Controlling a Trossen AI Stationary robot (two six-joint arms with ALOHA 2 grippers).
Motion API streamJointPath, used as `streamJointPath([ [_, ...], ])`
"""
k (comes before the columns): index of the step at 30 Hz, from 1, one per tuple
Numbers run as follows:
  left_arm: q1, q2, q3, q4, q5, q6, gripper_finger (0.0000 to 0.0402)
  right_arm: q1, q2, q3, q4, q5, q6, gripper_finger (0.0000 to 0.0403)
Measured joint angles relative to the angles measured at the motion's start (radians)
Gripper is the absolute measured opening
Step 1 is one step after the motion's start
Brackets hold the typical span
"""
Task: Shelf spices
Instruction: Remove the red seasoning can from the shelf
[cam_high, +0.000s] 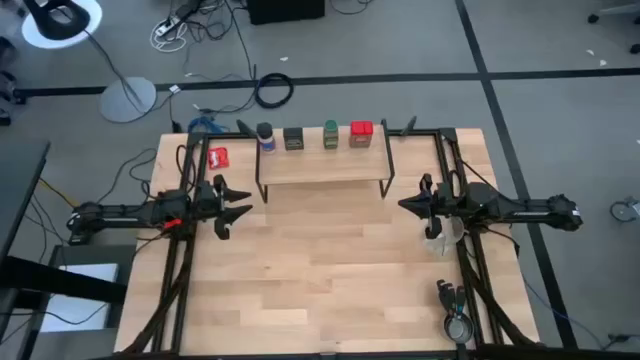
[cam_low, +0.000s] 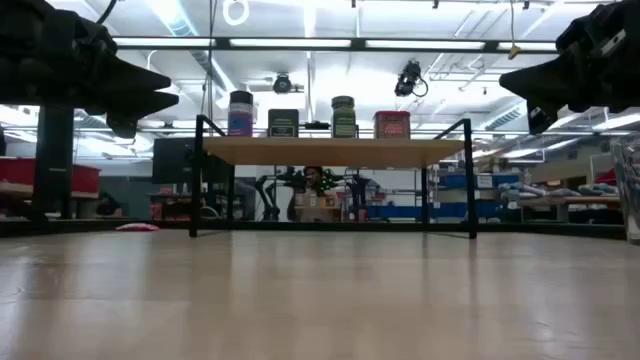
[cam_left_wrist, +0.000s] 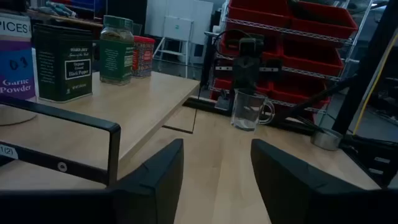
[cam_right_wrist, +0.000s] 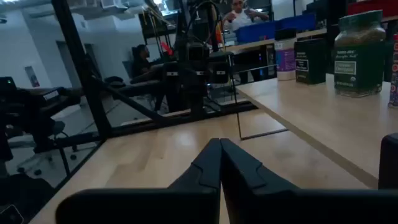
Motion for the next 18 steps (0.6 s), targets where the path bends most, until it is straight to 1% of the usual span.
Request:
streamJointPath([
  [1,0.000,0.000,0.000,0.000,0.000,0.000,0.0191,0.000,0.000,0.000,0.000,0.000,-0.004,0.0007],
  [5,0.000,0.000,0.000,0.000,0.000,0.000,0.0191,0.000,0.000,0.000,0.000,0.000,-0.126,0.0007],
  [7,0.000,0.000,0.000,0.000,0.000,0.000,0.0191,0.000,0.000,0.000,0.000,0.000,-0.152,0.0007],
  [12,0.000,0.000,0.000,0.000,0.000,0.000,0.0191,0.000,0.000,0.000,0.008,0.000,-0.158,0.0007],
  [18,0.000,0.000,0.000,0.000,0.000,0.000,0.0191,-0.002,0.001,0.022,0.148,0.005,-0.164,0.0007],
])
